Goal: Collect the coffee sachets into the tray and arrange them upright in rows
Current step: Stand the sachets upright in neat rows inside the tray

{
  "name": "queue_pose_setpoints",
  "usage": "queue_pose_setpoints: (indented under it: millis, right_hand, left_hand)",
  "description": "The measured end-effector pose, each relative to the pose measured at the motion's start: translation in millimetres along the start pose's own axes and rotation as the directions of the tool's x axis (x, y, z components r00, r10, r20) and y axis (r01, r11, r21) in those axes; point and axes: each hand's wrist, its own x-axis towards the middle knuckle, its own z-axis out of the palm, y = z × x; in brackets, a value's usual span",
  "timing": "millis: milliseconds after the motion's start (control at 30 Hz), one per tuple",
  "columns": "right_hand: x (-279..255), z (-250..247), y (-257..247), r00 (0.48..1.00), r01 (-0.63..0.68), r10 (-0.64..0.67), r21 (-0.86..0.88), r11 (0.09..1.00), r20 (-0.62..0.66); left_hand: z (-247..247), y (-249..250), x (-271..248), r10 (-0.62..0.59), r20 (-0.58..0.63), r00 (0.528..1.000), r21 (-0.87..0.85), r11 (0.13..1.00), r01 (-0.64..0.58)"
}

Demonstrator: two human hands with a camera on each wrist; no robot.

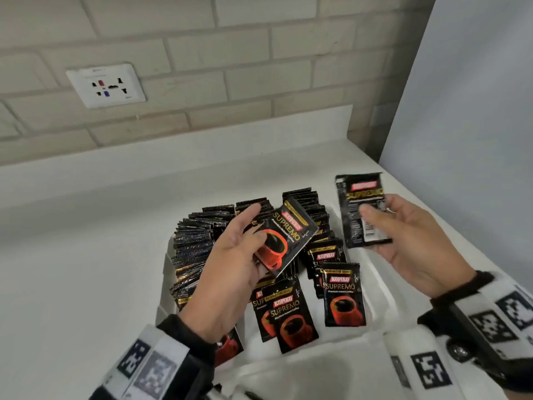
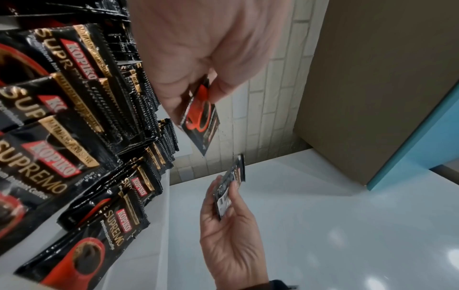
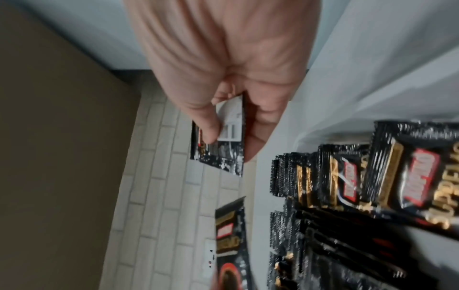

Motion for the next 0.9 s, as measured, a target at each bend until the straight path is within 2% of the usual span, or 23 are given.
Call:
queue_pose_setpoints:
  millis: [33, 100, 233, 367, 433, 533, 600, 733, 767, 833, 900]
  right_hand:
    - [-0.5, 0.4, -0.4, 1.000, -0.004, 0.004, 0.056, 0.998, -0.005]
    - [-2.7, 3.6, 0.9, 1.000, -0.018, 0.018, 0.048, 0.999, 0.001]
    - [-4.4, 18.0, 7.0, 1.000, 0.005, -0.010, -0.200, 0.980, -0.023]
    - [-5.4, 43.1, 15.2, 0.998, 0.058, -0.057, -0.312, 0.948, 0.013]
    - [-6.9, 57.2, 18.0, 0.994, 0.106, -0.100, -0.357, 0.928, 0.036]
    - [-12.5, 72.6, 18.1, 0.986, 0.154, -0.119, -0.343, 0.927, 0.119]
    - [-15.2, 75.4, 18.2, 0.976, 0.166, -0.109, -0.314, 0.935, 0.190]
    - [-14.4, 71.6, 18.5, 0.928, 0.229, -0.095, -0.353, 0.907, 0.360]
    - [-13.4, 69.6, 16.6, 0.924, 0.248, -0.104, -0.367, 0.897, 0.369]
    - [-10.3, 63.2, 8.0, 0.936, 0.300, -0.191, -0.386, 0.872, 0.295]
    - [-5.7, 53.8, -6.4, 0.916, 0.400, -0.325, -0.486, 0.777, 0.235]
  left_hand:
    - [-0.5, -0.5, 0.5, 0.004, -0.027, 1.000, -0.016, 1.000, -0.004]
    - [0.0, -2.1, 1.2, 0.037, -0.078, 0.996, -0.011, 0.999, -0.038]
    - [6.4, -4.4, 1.6, 0.196, -0.151, 0.969, 0.109, 0.977, -0.181]
    - [21.2, -8.8, -6.3, 0.386, -0.031, 0.922, 0.340, 0.872, -0.353]
    - [28.5, -12.1, -10.3, 0.379, 0.059, 0.923, 0.355, 0.857, -0.375]
    - [27.0, -13.5, -12.0, 0.325, 0.099, 0.940, 0.243, 0.909, -0.340]
    - [21.2, -12.6, -11.1, 0.293, 0.070, 0.953, 0.146, 0.943, -0.301]
    - [9.0, -13.7, -5.7, 0.270, -0.074, 0.960, 0.035, 0.963, -0.268]
    - [6.9, -14.2, -4.1, 0.249, -0.093, 0.964, -0.009, 0.968, -0.251]
    - [4.4, -13.7, -2.6, 0.227, -0.104, 0.968, -0.045, 0.972, -0.232]
    - [2.9, -13.1, -3.1, 0.225, -0.100, 0.969, -0.034, 0.973, -0.230]
